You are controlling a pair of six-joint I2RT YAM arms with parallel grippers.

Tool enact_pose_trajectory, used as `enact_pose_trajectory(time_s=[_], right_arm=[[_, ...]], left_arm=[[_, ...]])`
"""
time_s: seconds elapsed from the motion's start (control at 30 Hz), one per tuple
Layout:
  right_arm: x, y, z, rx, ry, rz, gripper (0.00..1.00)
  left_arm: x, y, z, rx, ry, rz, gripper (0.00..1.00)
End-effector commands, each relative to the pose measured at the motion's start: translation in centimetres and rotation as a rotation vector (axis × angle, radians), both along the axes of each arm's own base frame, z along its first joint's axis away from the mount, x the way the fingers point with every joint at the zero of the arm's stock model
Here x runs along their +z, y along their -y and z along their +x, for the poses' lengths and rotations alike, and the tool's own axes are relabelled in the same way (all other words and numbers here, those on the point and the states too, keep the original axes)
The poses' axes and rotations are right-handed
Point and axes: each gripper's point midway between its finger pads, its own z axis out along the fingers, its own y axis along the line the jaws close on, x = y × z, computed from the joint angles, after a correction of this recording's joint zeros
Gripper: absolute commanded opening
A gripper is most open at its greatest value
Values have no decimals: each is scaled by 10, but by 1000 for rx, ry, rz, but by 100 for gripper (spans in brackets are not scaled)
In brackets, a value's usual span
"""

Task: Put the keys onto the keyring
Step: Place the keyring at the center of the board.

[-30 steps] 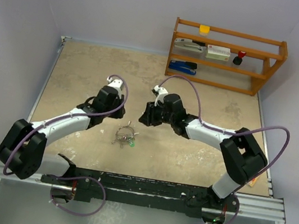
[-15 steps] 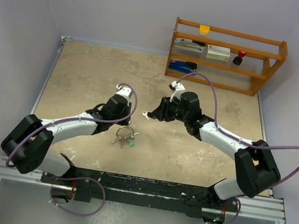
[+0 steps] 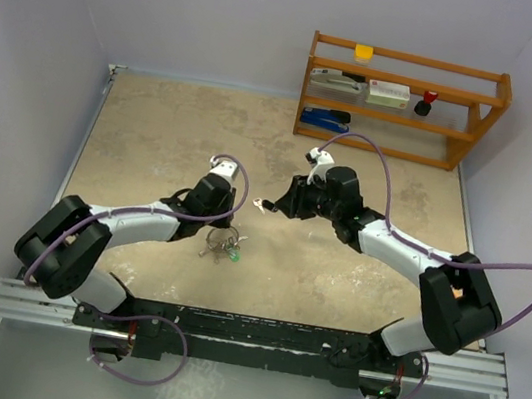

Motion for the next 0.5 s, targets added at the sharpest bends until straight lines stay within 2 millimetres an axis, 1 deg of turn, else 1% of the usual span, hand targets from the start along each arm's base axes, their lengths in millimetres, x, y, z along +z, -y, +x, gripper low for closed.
enact_pose_trajectory(time_s=[0.0, 0.47], right_arm=[[18, 1, 2, 15, 58, 26, 44], [16, 3, 1, 13, 55, 25, 44]], left_arm=[[2, 8, 5, 1, 27, -38, 25], [-18, 11, -2, -20, -28, -27, 24]])
